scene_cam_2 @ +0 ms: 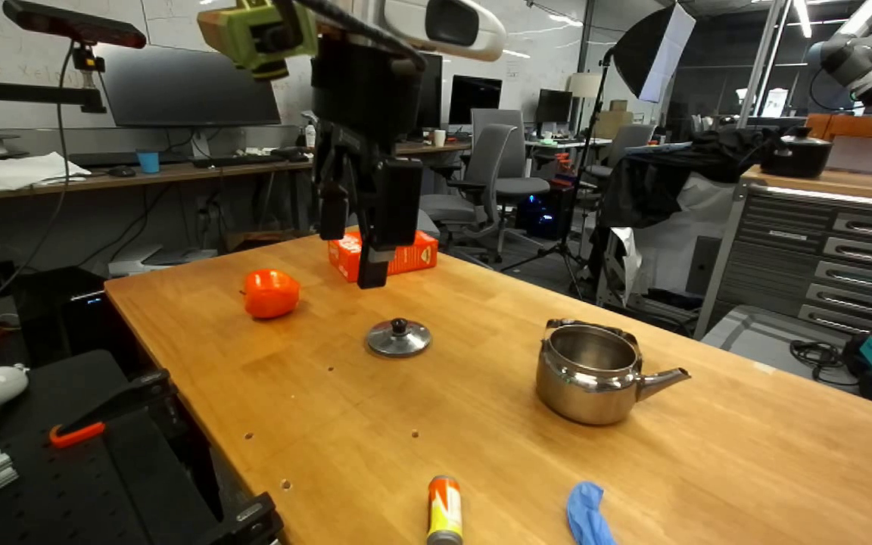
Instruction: Put the lid on the kettle
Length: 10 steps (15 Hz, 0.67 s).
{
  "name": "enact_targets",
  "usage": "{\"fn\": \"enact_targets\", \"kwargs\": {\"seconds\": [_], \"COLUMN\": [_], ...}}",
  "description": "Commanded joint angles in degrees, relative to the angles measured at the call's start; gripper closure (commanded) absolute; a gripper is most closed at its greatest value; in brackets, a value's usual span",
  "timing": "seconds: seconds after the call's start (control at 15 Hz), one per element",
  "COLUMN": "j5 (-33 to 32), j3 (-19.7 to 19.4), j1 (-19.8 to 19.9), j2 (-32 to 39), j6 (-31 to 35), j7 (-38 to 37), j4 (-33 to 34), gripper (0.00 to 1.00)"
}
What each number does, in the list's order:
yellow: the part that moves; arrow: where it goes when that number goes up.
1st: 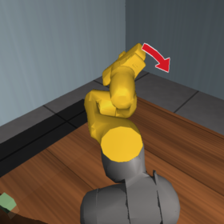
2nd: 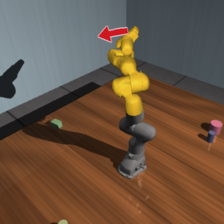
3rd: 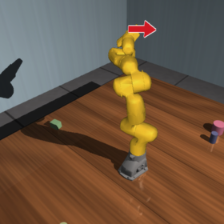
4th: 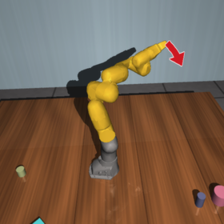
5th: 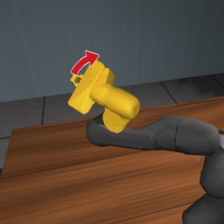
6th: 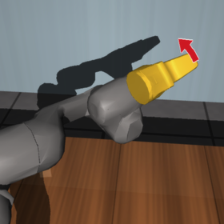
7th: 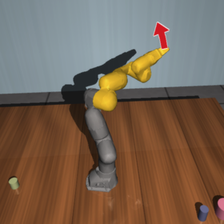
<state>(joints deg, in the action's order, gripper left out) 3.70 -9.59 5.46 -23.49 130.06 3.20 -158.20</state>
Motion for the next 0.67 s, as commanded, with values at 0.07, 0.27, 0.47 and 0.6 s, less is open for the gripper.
{"fn": "enact_targets", "kwargs": {"seconds": [0.07, 0.27, 0.47, 0.6], "j5": [0.27, 0.54, 0.01, 0.67], "j3": [0.60, 1.26, 3.80, 5.01], "j1": [0.58, -0.11, -1.48, -2.98], "j2": [-0.02, 0.53, 3.01, 6.29], "j6": [-0.21, -0.75, 1.62, 1.93], "j7": [0.23, -0.24, -1.48, -0.32], "j4": [0.08, 1.09, 2.94, 5.11], "gripper": [0.00, 0.00, 0.00, 0.00]}}
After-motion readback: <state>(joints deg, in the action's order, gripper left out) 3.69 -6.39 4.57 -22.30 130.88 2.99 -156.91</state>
